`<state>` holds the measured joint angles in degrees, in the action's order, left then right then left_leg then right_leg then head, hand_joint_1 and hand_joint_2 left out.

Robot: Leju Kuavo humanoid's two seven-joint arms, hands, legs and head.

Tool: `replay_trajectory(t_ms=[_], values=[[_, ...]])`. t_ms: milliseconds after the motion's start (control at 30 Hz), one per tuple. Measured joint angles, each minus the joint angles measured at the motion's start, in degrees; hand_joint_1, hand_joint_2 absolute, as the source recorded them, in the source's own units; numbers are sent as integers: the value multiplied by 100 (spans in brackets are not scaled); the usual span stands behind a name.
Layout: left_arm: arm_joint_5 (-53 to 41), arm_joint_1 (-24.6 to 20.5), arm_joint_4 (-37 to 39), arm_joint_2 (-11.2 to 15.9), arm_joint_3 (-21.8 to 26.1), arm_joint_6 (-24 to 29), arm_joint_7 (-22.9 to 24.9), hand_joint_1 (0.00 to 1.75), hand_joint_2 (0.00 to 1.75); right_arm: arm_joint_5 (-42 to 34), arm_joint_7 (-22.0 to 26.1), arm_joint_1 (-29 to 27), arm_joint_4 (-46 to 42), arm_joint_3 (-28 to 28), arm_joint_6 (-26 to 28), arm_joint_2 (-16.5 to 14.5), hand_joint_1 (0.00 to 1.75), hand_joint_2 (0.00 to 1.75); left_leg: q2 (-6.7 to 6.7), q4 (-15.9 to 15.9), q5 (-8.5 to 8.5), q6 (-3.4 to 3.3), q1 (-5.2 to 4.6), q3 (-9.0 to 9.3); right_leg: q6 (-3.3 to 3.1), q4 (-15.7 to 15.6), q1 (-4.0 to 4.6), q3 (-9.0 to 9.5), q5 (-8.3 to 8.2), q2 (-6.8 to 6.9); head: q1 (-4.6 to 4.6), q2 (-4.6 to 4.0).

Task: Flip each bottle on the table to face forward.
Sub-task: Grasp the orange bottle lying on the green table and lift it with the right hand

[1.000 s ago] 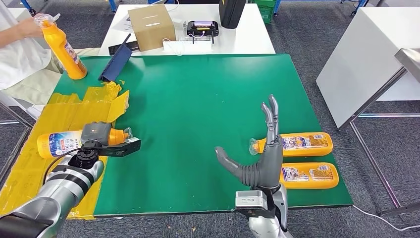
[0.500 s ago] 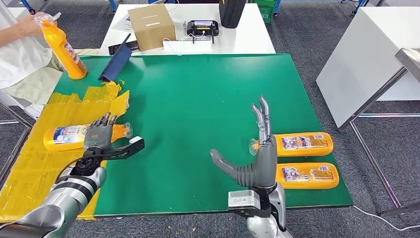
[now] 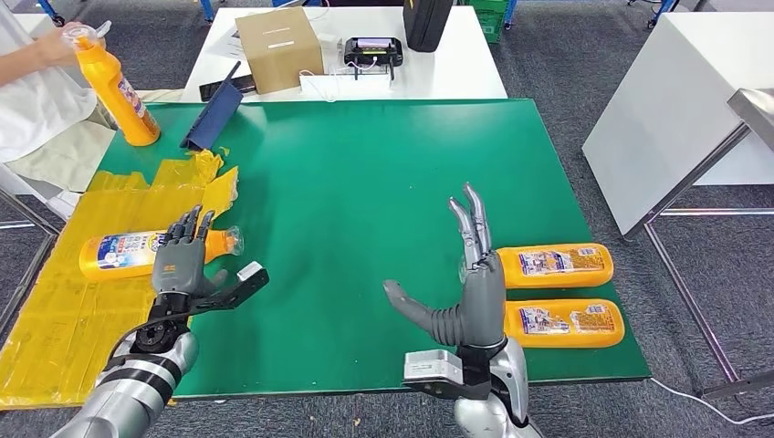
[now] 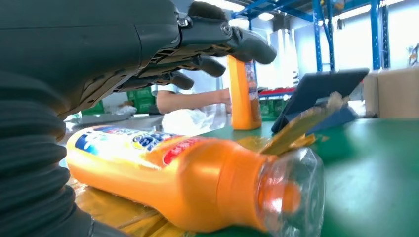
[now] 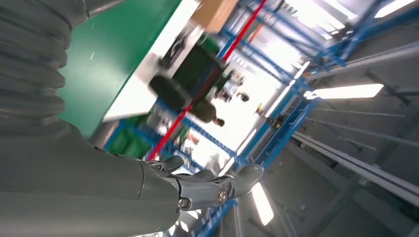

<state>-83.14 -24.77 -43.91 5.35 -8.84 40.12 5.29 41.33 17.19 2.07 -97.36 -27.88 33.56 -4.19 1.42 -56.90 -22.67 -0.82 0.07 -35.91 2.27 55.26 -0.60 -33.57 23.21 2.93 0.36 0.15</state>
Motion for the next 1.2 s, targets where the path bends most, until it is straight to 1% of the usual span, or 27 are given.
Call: replay_trajectory(t_ms=[100,167,233,300,333,433,500,600,700,867,967,1200], values=[[7,572,-1204,-182,357,15,-681,0,175,1005,-585,29,74,13,-73,147,0,175,1,0,-1,0,-3,-3,0,-1,-2,-4,0,-1,1,0],[255,954,-1996,-396,580,22,-1280,0,175,1764,-1067,91,147,57,-339,317,0,175,-1,0,-4,-2,-8,-6,1,-2,-6,-4,1,0,1,0],[667,1310,-2661,-627,729,26,-1823,0,175,2294,-1487,171,222,148,-781,562,0,175,-4,-1,-7,-4,-17,-8,2,-3,-12,-4,1,1,1,0],[1208,1635,-3199,-803,742,20,-2067,0,175,2522,-1747,244,304,295,-1187,849,0,175,-6,-1,-9,-8,-24,-8,5,-4,-18,-4,2,3,2,0],[1514,1786,-3429,-847,682,-12,-2072,0,175,2565,-1806,273,344,390,-1334,983,0,175,-6,-1,-10,-9,-27,-8,7,-4,-20,-4,2,3,2,0],[2646,2179,-4060,-844,312,-324,-2059,0,175,2593,-1827,327,468,732,-1683,1345,0,175,-7,-1,-11,-11,-29,-8,12,-5,-20,-4,1,4,-2,0],[3167,2369,-4408,-818,57,-514,-2139,0,175,2580,-1807,343,561,944,-1833,1550,0,175,-15,-1,-10,-12,-29,-9,18,-5,-20,-1,3,6,-2,0],[3460,2533,-4750,-798,-203,-671,-2271,0,175,2604,-1785,379,683,1148,-1944,1763,0,175,-22,-1,-10,-13,-29,-9,23,-4,-19,1,6,6,-2,0],[3804,2611,-4955,-780,-352,-910,-2425,0,175,2633,-1785,403,794,1263,-2049,1906,0,175,-25,-1,-10,-13,-27,-9,24,-4,-19,1,6,6,-3,0],[4624,2812,-5289,-715,-615,-1707,-2615,0,175,2571,-1690,500,1160,1553,-2305,2309,0,175,-31,-1,-10,-14,-31,-13,26,-4,-23,2,7,12,-1,0],[4769,2855,-5371,-682,-699,-1850,-2656,0,175,2567,-1625,552,1374,1672,-2372,2504,0,175,-32,-1,-10,-16,-36,-14,28,-4,-27,2,6,13,-2,0],[5117,2862,-5393,-648,-781,-2054,-2763,0,175,2437,-1425,749,1883,1711,-2604,2820,0,175,-32,-2,-10,-17,-35,-12,29,-4,-26,1,5,13,-3,0]])
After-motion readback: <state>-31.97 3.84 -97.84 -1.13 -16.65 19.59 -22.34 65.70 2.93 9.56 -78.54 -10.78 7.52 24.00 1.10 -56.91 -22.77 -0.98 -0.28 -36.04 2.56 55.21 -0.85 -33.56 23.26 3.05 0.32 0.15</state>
